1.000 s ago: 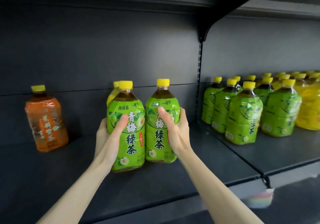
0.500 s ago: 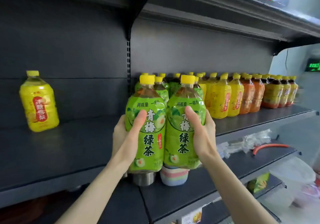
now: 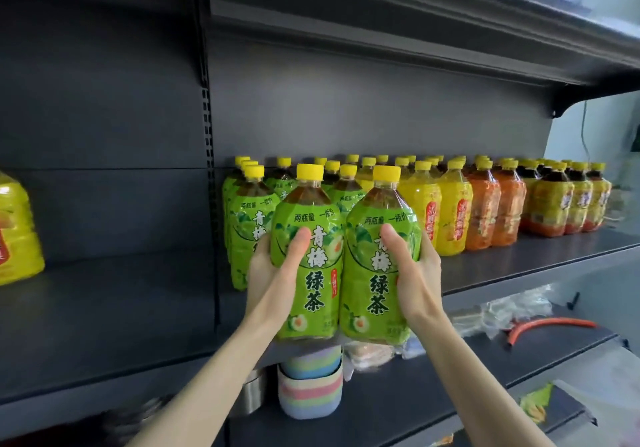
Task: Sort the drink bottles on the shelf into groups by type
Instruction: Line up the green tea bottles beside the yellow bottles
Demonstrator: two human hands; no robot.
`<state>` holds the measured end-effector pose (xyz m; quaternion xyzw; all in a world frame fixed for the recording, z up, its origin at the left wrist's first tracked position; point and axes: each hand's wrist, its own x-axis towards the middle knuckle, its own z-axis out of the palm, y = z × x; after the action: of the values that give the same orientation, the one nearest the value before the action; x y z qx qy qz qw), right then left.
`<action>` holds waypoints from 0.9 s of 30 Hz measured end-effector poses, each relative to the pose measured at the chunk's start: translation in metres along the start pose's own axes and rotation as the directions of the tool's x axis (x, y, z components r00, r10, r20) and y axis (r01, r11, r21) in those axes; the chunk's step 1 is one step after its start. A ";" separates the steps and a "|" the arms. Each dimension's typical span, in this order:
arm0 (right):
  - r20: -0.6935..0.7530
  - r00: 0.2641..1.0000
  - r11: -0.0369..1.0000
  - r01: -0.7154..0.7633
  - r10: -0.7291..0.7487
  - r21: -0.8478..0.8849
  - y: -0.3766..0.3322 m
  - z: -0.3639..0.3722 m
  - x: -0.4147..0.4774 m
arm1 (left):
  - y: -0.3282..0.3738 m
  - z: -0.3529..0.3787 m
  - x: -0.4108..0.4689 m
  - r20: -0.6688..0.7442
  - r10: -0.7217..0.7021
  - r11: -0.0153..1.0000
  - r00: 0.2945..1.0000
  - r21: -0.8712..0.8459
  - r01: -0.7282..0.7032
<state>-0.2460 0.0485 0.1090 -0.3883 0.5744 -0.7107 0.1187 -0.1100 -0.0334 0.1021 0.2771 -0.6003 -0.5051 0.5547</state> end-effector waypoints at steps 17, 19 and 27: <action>0.208 0.978 0.998 -0.036 0.025 0.050 0.069 -0.012 0.112 | -0.055 0.055 0.058 -0.151 0.112 0.966 0.982 0.248 -0.072; 0.254 0.967 0.996 -0.043 0.024 0.073 0.070 -0.016 0.116 | -0.055 0.056 0.057 -0.178 0.225 0.920 0.958 0.363 -0.148; 0.334 0.942 0.995 0.002 -0.034 0.097 0.078 -0.022 0.124 | -0.041 0.041 0.042 0.183 0.533 0.324 0.826 0.858 -0.399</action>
<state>-0.3662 -0.0359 0.0885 -0.5026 0.5079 -0.6620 0.2263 -0.1678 -0.0728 0.0865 0.3661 -0.7851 0.0715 0.4944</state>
